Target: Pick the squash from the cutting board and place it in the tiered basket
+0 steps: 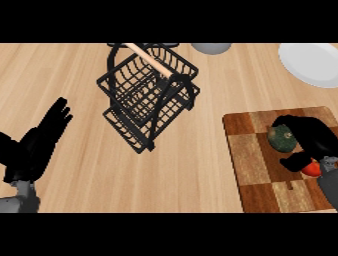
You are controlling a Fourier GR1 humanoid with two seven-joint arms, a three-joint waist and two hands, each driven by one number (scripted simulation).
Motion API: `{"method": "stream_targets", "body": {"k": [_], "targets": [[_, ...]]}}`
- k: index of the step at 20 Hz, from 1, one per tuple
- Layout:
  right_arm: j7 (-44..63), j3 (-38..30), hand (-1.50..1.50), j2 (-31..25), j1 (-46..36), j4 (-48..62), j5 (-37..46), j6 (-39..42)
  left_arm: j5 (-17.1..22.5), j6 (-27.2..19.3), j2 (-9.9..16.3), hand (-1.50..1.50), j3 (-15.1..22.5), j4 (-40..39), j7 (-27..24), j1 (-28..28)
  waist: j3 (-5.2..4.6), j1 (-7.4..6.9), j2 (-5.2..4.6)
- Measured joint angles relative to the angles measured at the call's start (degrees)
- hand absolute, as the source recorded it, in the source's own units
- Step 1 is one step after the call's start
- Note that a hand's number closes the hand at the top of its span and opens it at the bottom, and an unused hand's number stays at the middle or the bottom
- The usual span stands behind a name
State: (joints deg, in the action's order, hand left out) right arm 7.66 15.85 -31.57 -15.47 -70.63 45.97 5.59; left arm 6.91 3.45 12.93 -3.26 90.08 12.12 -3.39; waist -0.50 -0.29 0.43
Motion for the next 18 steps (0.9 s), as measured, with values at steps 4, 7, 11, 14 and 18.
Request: {"method": "stream_targets", "body": {"k": [4, 7, 11, 14, 18], "targets": [[-2.56, 0.24, 1.5, 0.86, -1.98, 3.38, 3.9, -1.37, 0.61, 1.2, 0.49, 0.0, -1.08, -0.42, 0.2, -0.34, -0.2, -0.08, 0.12], [-3.82, -0.19, 1.5, 1.52, -1.63, 3.52, 6.45, -3.61, 0.22, 0.77, -0.12, 0.0, -0.83, 0.99, 1.54, -0.33, -0.32, 0.04, 0.22], [2.54, -0.68, 1.5, 3.71, 3.39, -2.32, 8.91, -6.99, 0.09, 0.52, -0.12, 0.0, -1.38, 1.37, 1.74, 0.08, -0.39, 0.97, 0.54], [12.04, -1.2, 1.5, 6.56, 9.19, -7.58, 11.07, -9.3, -0.08, -0.04, 0.2, 0.0, -2.3, 1.7, 1.48, 1.36, -0.51, 2.63, 1.17], [22.78, -0.04, 1.5, 10.06, 17.74, -18.35, 16.25, -14.02, 0.09, -0.06, 0.65, 0.0, -3.2, 2.01, 1.36, 2.75, -0.29, 3.9, 1.25]]}}
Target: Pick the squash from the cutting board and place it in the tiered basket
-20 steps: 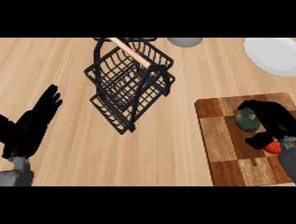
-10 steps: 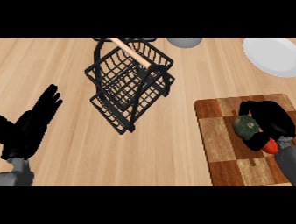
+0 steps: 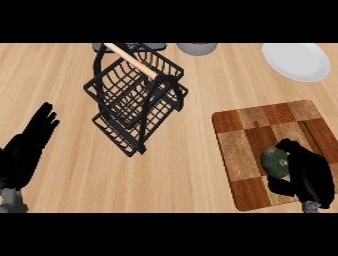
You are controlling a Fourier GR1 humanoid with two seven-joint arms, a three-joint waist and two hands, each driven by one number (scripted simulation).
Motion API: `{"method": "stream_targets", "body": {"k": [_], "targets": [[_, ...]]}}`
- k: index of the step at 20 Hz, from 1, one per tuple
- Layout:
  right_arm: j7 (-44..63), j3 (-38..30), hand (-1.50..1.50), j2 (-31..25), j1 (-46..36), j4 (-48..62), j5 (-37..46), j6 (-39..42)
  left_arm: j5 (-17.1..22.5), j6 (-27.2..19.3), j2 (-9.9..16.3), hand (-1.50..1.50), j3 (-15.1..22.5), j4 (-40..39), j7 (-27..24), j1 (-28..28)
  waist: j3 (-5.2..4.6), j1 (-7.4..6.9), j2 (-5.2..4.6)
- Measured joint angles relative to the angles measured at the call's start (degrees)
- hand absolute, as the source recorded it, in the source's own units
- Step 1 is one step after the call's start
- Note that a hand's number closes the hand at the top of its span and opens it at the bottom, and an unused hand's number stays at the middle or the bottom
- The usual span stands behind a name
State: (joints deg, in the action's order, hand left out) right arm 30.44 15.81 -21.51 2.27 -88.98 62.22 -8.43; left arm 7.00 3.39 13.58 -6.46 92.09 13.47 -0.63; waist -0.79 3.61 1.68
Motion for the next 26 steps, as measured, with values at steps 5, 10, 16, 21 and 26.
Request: {"method": "stream_targets", "body": {"k": [5, 10, 16, 21, 26], "targets": [[7.4, 3.68, 1.5, 5.87, 5.45, -17.09, 5.04, -6.03, 0.21, 0.33, -0.12, 0.0, -0.08, -0.35, -0.29, 0.25, 0.42, 0.19, -0.3], [12.84, 10.77, 1.5, 10.18, 8.17, -33.88, 12.75, -5.54, 0.07, 0.76, -0.33, 0.0, 0.33, -0.34, -0.73, 0.05, 0.56, -1.14, -0.75], [21.53, 22.64, 1.5, 16.64, 3.66, -46.8, 23.09, 8.14, -0.83, 1.28, -0.93, 0.0, 1.38, -1.17, -1.77, -1.16, 0.61, -2.77, -1.27], [29.4, 27.1, 1.5, 19.88, -10.12, -45.1, 22.92, 16.21, -1.29, 1.08, -1.48, 0.0, 1.95, -1.48, -0.79, -2.72, 0.63, -3.89, -1.56], [33.39, 25.81, 1.5, 20.68, -24.16, -35.39, 17.77, 16.0, -1.44, 1.54, -1.94, 0.0, 2.55, -1.88, -0.95, -3.06, 0.62, -4.87, -1.77]]}}
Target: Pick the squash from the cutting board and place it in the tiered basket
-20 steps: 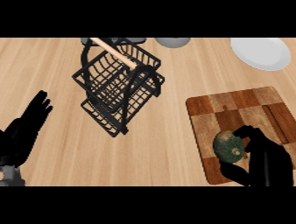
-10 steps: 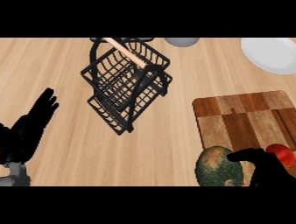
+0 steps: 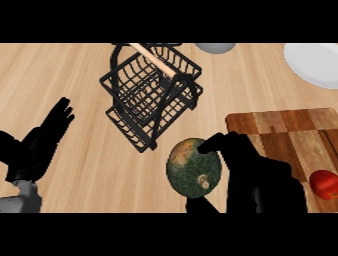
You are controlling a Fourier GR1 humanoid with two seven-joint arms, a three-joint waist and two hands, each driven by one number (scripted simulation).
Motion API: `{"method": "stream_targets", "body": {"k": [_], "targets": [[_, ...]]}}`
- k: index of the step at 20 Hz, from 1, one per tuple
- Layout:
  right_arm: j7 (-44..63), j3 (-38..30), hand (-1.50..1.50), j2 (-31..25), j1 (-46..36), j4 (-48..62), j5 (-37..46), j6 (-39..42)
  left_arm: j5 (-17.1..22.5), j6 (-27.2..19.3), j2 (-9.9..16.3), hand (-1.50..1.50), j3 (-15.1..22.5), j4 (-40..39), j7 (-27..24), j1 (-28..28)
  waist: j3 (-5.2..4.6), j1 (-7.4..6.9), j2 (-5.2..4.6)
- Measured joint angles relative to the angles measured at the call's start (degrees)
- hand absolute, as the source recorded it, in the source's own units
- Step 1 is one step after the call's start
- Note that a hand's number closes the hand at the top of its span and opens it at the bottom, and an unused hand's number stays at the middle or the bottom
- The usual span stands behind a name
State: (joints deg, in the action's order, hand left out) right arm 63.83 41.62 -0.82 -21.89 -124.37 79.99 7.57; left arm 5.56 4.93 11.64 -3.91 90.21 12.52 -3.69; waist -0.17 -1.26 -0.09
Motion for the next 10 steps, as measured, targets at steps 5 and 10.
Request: {"method": "stream_targets", "body": {"k": [5, 10], "targets": [[2.4, -4.9, 1.5, 0.17, -12.53, 10.07, -7.0, -1.52, 0.43, 0.6, 0.28, 0.0, -0.4, -0.98, 0.11, -1.59, 0.0, -0.67, -0.09], [3.41, -9.06, 1.5, 0.2, -22.71, 21.51, -13.23, -3.5, 0.17, 0.25, -0.22, 0.0, 0.06, -1.04, 1.05, -2.84, 0.03, -1.22, -0.14]]}}
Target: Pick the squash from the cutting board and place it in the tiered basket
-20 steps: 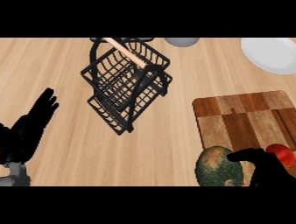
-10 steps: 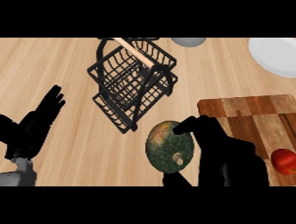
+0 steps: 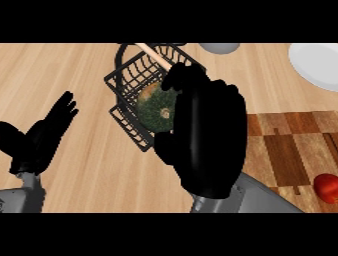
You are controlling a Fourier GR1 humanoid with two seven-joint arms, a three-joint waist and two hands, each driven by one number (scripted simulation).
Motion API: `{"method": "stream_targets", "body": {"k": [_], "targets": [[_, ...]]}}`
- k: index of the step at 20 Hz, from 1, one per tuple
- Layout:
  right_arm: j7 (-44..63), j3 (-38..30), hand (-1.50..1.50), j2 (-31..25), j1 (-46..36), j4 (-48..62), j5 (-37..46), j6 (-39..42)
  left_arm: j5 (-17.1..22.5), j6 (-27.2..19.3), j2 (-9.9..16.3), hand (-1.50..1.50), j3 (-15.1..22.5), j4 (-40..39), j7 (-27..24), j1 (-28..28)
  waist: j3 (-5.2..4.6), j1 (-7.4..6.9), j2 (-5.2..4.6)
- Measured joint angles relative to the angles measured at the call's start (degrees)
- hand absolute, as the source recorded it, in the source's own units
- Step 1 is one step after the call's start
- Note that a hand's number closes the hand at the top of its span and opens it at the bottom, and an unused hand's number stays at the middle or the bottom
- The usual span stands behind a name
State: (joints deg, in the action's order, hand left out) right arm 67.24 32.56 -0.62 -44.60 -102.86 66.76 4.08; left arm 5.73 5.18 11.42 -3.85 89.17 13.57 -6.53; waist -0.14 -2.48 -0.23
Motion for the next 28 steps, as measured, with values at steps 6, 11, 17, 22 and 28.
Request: {"method": "stream_targets", "body": {"k": [6, 11, 17, 22, 28], "targets": [[1.24, -1.73, 1.5, -0.03, -6.52, 10.19, -5.29, -3.38, -0.66, -0.17, -0.56, 0.0, 0.61, -0.16, -0.38, 0.44, 0.03, -0.13, 0.03], [0.79, -2.28, 1.5, -0.01, -9.8, 17.95, -8.41, -6.64, -0.75, 0.08, -0.36, 0.0, 0.26, -0.92, -0.77, 0.31, 0.06, 0.11, 0.01], [-0.82, -1.8, 1.5, 0.38, -12.48, 26.83, -8.91, -11.3, -0.74, 0.08, -0.25, 0.0, 0.0, 0.17, -0.5, 0.95, 0.03, 0.14, 0.24], [-1.6, -1.16, 1.5, 0.09, -14.94, 32.86, -7.71, -15.36, -0.74, 0.3, -0.31, 0.0, -0.28, -0.25, -1.21, 1.04, 0.1, 0.23, 0.53], [-4.21, -3.68, -1.5, 0.53, -16.97, 38.17, -5.45, -23.84, -0.51, 0.49, -0.12, 0.0, -0.61, -0.74, -0.74, -0.27, 0.02, -0.17, 0.27]]}}
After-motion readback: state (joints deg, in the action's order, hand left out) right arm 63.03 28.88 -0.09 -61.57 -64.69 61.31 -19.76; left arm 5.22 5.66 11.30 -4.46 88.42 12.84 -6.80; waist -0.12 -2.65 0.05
